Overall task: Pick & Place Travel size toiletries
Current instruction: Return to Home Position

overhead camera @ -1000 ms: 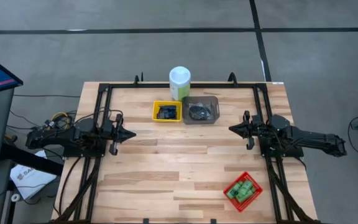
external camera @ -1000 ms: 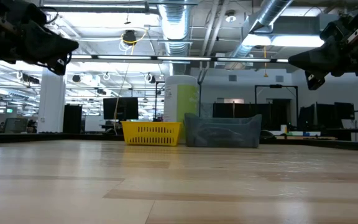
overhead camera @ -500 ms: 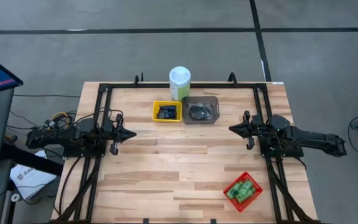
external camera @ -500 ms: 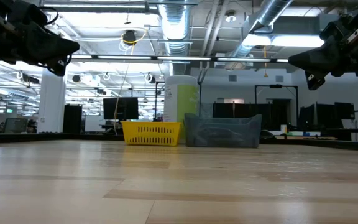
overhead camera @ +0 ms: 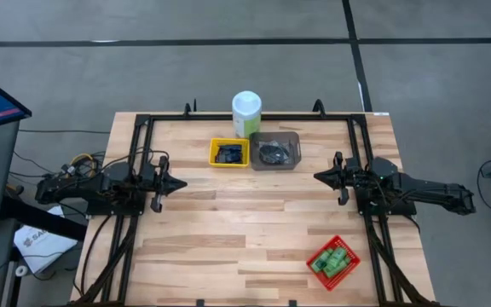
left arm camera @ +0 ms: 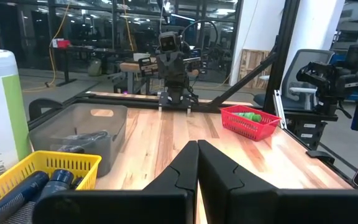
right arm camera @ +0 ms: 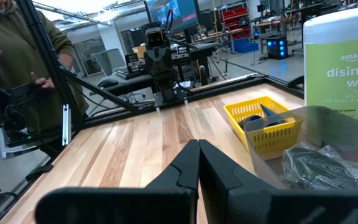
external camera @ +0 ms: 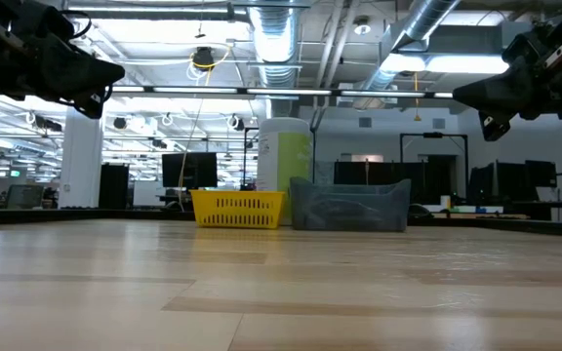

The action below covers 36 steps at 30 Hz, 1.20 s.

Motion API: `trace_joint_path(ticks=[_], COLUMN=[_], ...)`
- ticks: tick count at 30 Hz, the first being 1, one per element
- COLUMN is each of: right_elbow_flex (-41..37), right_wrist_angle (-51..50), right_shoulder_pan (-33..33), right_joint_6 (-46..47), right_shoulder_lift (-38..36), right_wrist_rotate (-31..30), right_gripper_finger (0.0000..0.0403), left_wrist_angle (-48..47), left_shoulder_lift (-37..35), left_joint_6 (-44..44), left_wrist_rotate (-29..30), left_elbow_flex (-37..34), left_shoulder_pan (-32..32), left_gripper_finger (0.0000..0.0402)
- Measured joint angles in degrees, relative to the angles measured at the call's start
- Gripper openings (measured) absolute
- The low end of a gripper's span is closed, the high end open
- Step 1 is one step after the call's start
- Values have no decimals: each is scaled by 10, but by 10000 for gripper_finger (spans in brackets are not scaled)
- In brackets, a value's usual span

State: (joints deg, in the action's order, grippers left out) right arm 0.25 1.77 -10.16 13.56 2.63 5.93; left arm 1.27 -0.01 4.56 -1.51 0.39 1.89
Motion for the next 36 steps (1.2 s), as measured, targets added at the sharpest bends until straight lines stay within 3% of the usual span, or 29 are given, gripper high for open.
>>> trace_joint_path(ticks=[36], right_elbow_flex=[0], right_wrist_angle=[0], right_shoulder_pan=[0], right_joint_6=[0], right_shoulder_lift=[0], right_wrist_rotate=[0], right_gripper_finger=[0], left_wrist_angle=[17], left_shoulder_lift=[0], left_joint_6=[0], left_wrist_rotate=[0], left_elbow_flex=[-1], left_shoulder_pan=[0], left_gripper_finger=[0])
